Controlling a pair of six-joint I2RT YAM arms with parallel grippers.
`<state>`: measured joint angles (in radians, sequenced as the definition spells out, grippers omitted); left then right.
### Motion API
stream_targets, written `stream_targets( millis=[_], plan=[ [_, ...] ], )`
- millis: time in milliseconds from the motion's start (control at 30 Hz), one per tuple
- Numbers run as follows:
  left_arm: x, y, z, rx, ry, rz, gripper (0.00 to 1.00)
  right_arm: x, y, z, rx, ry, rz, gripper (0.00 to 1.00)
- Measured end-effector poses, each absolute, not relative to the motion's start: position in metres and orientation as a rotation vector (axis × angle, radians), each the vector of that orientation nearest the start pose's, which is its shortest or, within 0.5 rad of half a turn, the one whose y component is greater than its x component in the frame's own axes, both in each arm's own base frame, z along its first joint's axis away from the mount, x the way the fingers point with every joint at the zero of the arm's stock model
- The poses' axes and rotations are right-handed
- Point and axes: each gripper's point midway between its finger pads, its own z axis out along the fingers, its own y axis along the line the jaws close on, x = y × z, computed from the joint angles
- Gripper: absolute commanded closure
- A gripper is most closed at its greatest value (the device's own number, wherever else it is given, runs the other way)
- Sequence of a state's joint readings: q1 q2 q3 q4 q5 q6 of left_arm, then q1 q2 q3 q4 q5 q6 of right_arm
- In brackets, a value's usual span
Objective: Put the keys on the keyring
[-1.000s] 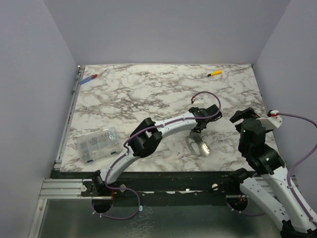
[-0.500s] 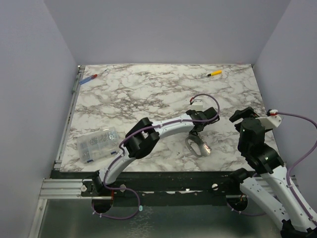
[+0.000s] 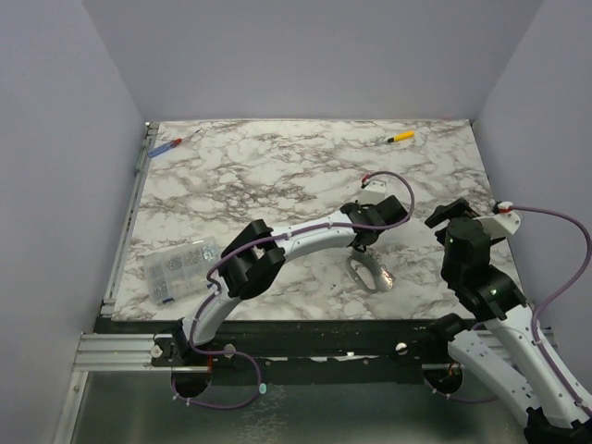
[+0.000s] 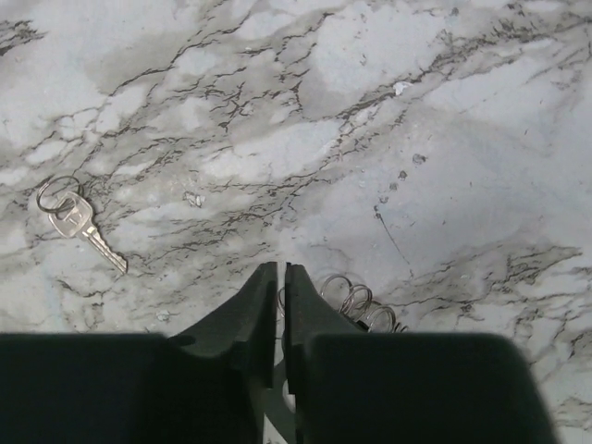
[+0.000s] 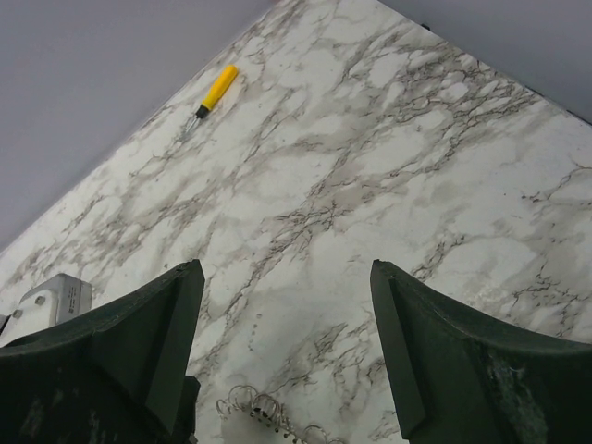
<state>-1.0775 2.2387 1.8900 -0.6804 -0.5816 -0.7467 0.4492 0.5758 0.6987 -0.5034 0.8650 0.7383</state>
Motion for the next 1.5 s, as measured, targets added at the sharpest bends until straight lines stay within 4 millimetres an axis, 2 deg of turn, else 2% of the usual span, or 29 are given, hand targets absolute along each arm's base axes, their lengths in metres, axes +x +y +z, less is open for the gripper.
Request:
stream_targets(
  millis=[67,100,267,433,533,633,800,900,1067,1167,1367,1500],
  plan=[
    [0.313,-0.432,0.073,0.267,2.365,-0.088,0.54,0.246,-0.009,0.239,0.779,1.642,-0.009,0.18],
    [0.31,-0.432,0.072,0.309,2.367,-0.088,0.49,0.247,-0.008,0.239,0.776,1.646,-0.009,0.18],
    [0.302,-0.413,0.065,0.471,2.415,-0.119,0.46,0.247,-0.007,0.239,0.771,1.648,-0.001,0.18],
    [0.318,-0.406,0.069,0.507,2.442,-0.201,0.4,0.249,-0.005,0.239,0.757,1.655,-0.002,0.18],
    [0.315,-0.408,0.068,0.631,2.44,-0.234,0.4,0.25,-0.004,0.236,0.745,1.67,-0.009,0.18],
    [0.305,-0.414,0.067,0.901,2.392,-0.27,0.4,0.251,-0.002,0.235,0.732,1.682,-0.005,0.18],
    [0.296,-0.414,0.064,1.384,2.193,-0.287,0.44,0.253,0.003,0.236,0.702,1.687,0.014,0.19],
    [0.298,-0.411,0.065,1.554,2.083,-0.366,0.44,0.253,0.004,0.234,0.682,1.698,0.015,0.19],
    [0.314,-0.399,0.075,1.697,1.881,-0.494,0.46,0.253,0.007,0.234,0.664,1.707,0.025,0.18],
    [0.321,-0.401,0.081,1.766,1.748,-0.538,0.46,0.253,0.007,0.235,0.66,1.706,0.025,0.19],
    [0.3,-0.405,0.075,1.966,1.431,-0.692,0.49,0.248,0.004,0.243,0.663,1.676,0.046,0.18],
    [0.294,-0.409,0.077,2.021,1.278,-0.747,0.53,0.241,0.002,0.251,0.657,1.625,0.083,0.18]
  ],
)
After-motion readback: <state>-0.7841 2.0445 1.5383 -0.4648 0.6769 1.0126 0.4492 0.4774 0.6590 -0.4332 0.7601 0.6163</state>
